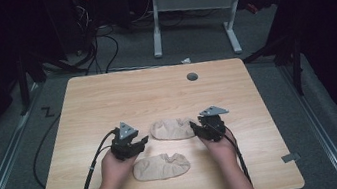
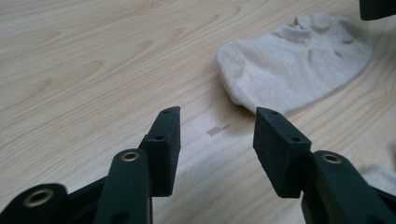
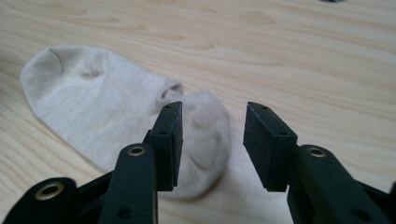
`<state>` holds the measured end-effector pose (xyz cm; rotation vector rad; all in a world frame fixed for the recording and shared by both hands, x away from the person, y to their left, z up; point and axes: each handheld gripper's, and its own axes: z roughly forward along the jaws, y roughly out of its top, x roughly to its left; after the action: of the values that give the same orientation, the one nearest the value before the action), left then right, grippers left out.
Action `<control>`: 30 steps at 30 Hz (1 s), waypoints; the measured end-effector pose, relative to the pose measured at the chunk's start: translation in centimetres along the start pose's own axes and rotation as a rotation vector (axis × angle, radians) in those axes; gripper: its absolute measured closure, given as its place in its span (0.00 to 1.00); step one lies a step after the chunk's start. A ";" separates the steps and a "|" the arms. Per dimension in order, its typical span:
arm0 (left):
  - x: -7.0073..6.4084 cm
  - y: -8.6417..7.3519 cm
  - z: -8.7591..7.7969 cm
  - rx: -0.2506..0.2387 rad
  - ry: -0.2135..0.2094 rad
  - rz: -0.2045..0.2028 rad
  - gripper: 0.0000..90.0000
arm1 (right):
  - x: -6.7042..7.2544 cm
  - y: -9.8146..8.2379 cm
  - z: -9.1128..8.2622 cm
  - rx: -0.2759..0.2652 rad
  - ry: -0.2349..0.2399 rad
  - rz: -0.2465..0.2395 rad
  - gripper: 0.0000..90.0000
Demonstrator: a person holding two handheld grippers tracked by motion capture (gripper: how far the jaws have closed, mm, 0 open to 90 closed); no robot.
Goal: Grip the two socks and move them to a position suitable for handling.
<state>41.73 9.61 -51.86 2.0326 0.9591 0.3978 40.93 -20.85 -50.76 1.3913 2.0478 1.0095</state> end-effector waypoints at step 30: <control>-1.1 2.9 4.6 0.067 -0.009 -0.038 0.77 | -1.0 -1.2 1.4 0.106 0.061 0.058 0.71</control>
<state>45.05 5.18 -52.25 2.0710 1.0157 0.3396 41.68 -21.61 -52.59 1.4992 2.1447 0.9915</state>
